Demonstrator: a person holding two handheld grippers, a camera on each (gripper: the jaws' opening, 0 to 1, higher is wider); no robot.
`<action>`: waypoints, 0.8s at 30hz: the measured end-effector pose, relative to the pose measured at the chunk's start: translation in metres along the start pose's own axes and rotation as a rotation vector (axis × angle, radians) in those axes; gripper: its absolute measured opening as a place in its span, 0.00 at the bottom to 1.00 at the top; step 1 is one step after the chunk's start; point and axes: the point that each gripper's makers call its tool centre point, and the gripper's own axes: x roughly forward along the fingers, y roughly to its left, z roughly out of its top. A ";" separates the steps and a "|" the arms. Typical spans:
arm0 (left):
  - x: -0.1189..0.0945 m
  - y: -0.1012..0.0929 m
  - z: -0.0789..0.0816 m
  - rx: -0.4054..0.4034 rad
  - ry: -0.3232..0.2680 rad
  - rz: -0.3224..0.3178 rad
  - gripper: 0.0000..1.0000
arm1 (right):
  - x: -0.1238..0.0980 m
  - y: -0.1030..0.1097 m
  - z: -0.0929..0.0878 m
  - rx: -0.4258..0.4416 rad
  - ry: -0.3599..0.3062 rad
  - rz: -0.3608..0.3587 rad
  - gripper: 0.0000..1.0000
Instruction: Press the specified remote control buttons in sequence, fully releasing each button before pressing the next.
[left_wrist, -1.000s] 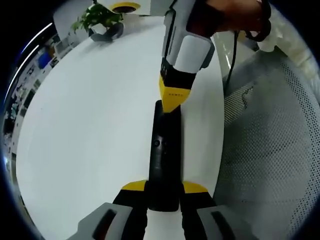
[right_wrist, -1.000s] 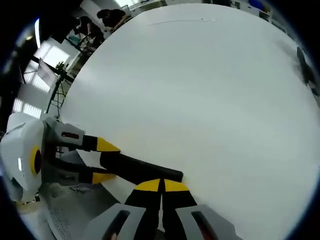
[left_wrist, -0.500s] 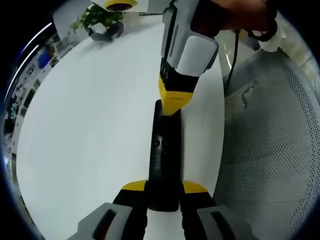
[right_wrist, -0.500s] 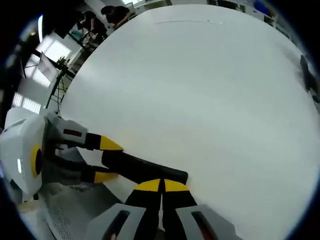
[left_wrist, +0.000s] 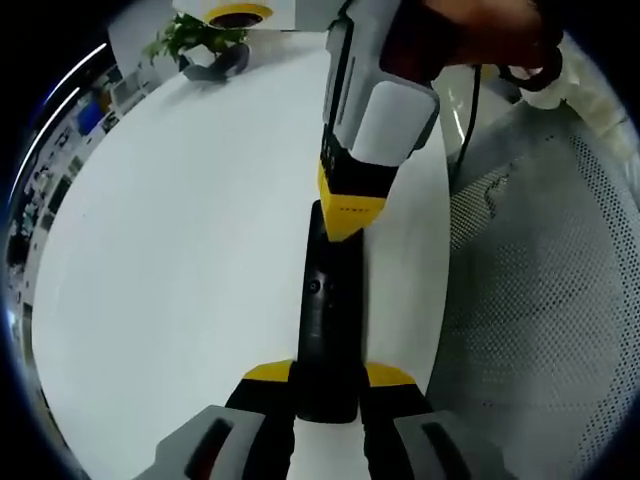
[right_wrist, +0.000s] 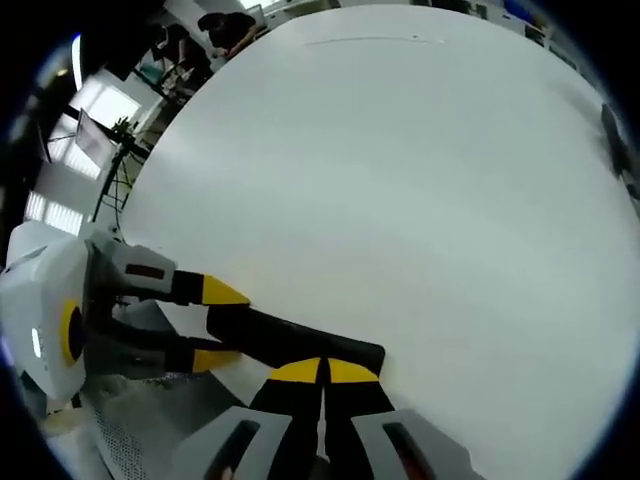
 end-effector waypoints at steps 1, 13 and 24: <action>0.000 0.000 0.000 0.000 0.001 0.000 0.23 | 0.000 0.000 0.000 0.000 -0.002 -0.001 0.00; 0.000 0.000 0.000 0.001 0.003 -0.007 0.23 | 0.000 0.001 0.000 0.009 0.002 0.016 0.00; 0.000 0.000 0.000 0.002 0.019 -0.009 0.23 | -0.003 0.004 0.009 -0.038 -0.020 -0.007 0.00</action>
